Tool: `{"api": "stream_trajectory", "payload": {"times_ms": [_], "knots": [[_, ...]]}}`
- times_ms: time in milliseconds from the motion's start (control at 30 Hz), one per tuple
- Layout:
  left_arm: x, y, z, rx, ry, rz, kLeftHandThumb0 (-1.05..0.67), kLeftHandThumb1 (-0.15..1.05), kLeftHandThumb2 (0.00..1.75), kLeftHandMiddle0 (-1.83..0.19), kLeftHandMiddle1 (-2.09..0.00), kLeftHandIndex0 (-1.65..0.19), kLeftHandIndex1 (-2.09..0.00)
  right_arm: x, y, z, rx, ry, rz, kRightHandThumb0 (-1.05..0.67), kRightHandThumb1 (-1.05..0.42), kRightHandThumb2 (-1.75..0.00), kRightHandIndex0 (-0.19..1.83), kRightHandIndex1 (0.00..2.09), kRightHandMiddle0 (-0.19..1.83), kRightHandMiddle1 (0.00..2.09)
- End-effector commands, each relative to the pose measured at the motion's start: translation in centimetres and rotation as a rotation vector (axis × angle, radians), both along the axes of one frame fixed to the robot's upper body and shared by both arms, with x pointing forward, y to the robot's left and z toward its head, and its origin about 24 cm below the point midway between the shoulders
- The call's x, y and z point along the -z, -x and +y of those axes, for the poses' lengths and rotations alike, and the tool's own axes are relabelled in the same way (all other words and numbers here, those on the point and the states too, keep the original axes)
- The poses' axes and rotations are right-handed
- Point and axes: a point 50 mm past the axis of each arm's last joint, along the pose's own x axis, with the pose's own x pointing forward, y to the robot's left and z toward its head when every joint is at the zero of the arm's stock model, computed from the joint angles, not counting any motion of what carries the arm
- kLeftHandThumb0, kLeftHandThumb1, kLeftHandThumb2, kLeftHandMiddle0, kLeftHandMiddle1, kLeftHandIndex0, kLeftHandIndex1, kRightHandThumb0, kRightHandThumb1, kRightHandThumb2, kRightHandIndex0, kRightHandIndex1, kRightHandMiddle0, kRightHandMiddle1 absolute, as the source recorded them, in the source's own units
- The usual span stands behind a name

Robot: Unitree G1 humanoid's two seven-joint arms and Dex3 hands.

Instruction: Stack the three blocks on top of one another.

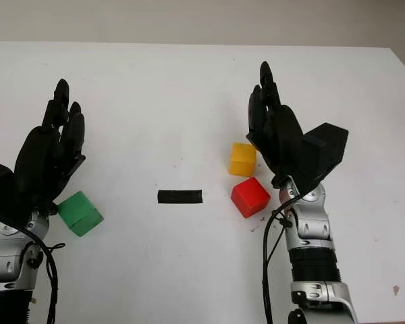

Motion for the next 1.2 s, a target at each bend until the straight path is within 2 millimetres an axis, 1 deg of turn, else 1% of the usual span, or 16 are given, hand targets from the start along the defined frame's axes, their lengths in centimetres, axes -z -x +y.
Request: {"api": "stream_trajectory", "payload": {"times_ms": [0, 300, 333, 400, 467, 500, 533, 567, 633, 667, 700, 767, 833, 967, 1033, 1167], "knots": [[-0.3, 0.0, 0.1, -0.003, -0.019, -0.018, -0.70, 1.05, 0.58, 0.19, 0.00, 0.19, 0.00, -0.4, 0.0, -0.3, 0.006, 0.009, -0.014, -0.79, -1.05, -0.70, -0.19, 0.00, -0.19, 0.00], [-0.3, -0.1, 0.0, 0.000, -0.010, -0.006, -0.69, 1.05, 0.57, 0.19, 0.00, 0.19, 0.00, -0.6, 0.1, -0.4, 0.007, 0.014, -0.025, -0.78, -1.05, -0.69, -0.19, 0.00, -0.19, 0.00], [-0.3, -0.1, -0.1, 0.001, -0.012, -0.005, -0.69, 1.05, 0.58, 0.19, 0.00, 0.19, 0.00, -0.9, 0.1, -0.6, 0.011, 0.021, -0.036, -0.78, -1.05, -0.67, -0.19, 0.00, -0.19, 0.00], [-0.3, -0.2, 0.0, 0.006, -0.008, -0.005, -0.69, 1.05, 0.57, 0.19, 0.00, 0.19, 0.00, -2.3, 0.3, -1.2, 0.035, 0.089, -0.092, -0.77, -1.05, -0.52, -0.19, 0.00, -0.19, 0.00], [-0.3, -0.2, 0.1, 0.010, -0.007, -0.007, -0.69, 1.05, 0.57, 0.19, 0.00, 0.19, 0.00, -4.3, 0.5, -2.2, 0.016, 0.178, -0.165, -0.75, -1.05, -0.34, -0.19, 0.01, -0.18, 0.02], [-0.3, -0.2, 0.1, 0.010, -0.011, -0.010, -0.69, 1.05, 0.57, 0.19, 0.00, 0.19, 0.00, -5.4, 0.6, -2.7, -0.017, 0.236, -0.204, -0.69, -1.01, -0.20, -0.19, 0.00, -0.15, 0.04], [-0.3, -0.3, 0.1, 0.011, -0.014, -0.012, -0.68, 1.05, 0.57, 0.19, 0.00, 0.19, 0.00, -6.1, 0.7, -3.1, -0.042, 0.275, -0.227, -0.65, -0.97, -0.13, -0.18, 0.01, -0.12, 0.06], [-0.4, -0.3, 0.0, 0.008, -0.013, -0.012, -0.68, 1.05, 0.57, 0.19, 0.00, 0.19, 0.00, -7.4, 1.0, -3.7, -0.046, 0.448, -0.258, -0.63, -0.96, -0.10, -0.18, 0.01, -0.11, 0.07], [-0.4, -0.3, -0.1, 0.004, -0.008, -0.011, -0.69, 1.05, 0.57, 0.19, 0.00, 0.19, 0.00, -9.7, 1.9, -4.6, -0.040, 0.744, -0.316, -0.73, -0.86, -0.05, -0.04, 0.07, 0.14, 0.16], [-0.4, -0.3, -0.1, 0.003, -0.010, -0.012, -0.70, 1.05, 0.57, 0.19, 0.00, 0.19, 0.00, -10.6, 2.4, -4.8, -0.037, 0.858, -0.344, -0.76, -0.83, -0.05, 0.01, 0.09, 0.22, 0.16], [-0.4, -0.3, -0.2, 0.003, -0.013, -0.012, -0.70, 1.05, 0.57, 0.19, 0.00, 0.19, 0.00, -11.3, 2.8, -5.0, -0.052, 0.919, -0.364, -0.78, -0.81, -0.05, 0.06, 0.09, 0.30, 0.15], [-0.4, -0.4, -0.2, 0.000, -0.014, -0.012, -0.71, 1.05, 0.57, 0.19, 0.00, 0.19, 0.00, -12.4, 3.5, -5.1, -0.082, 1.058, -0.382, -0.74, -0.76, -0.05, 0.08, 0.08, 0.39, 0.12], [-0.3, -0.4, -0.3, -0.003, -0.014, -0.011, -0.70, 1.05, 0.57, 0.19, 0.00, 0.19, 0.00, -13.3, 4.2, -5.1, -0.104, 1.191, -0.396, -0.72, -0.74, -0.04, 0.12, 0.09, 0.44, 0.11], [-0.3, -0.4, -0.4, -0.006, -0.006, 0.000, -0.71, 1.05, 0.56, 0.19, 0.00, 0.19, 0.00, -14.1, 5.2, -5.3, -0.167, 1.314, -0.392, -0.69, -0.73, -0.05, 0.14, 0.08, 0.48, 0.09], [-0.4, -0.4, -0.4, 0.001, -0.008, -0.006, -0.70, 1.05, 0.57, 0.19, 0.00, 0.19, 0.00, -14.3, 5.6, -5.1, -0.200, 1.392, -0.390, -0.69, -0.75, -0.06, 0.12, 0.06, 0.49, 0.08], [-0.6, -0.4, -0.3, 0.009, -0.009, -0.021, -0.70, 1.05, 0.57, 0.19, 0.00, 0.19, 0.00, -14.2, 6.2, -4.7, -0.246, 1.537, -0.412, -0.68, -0.74, -0.06, 0.13, 0.06, 0.53, 0.08]]}}
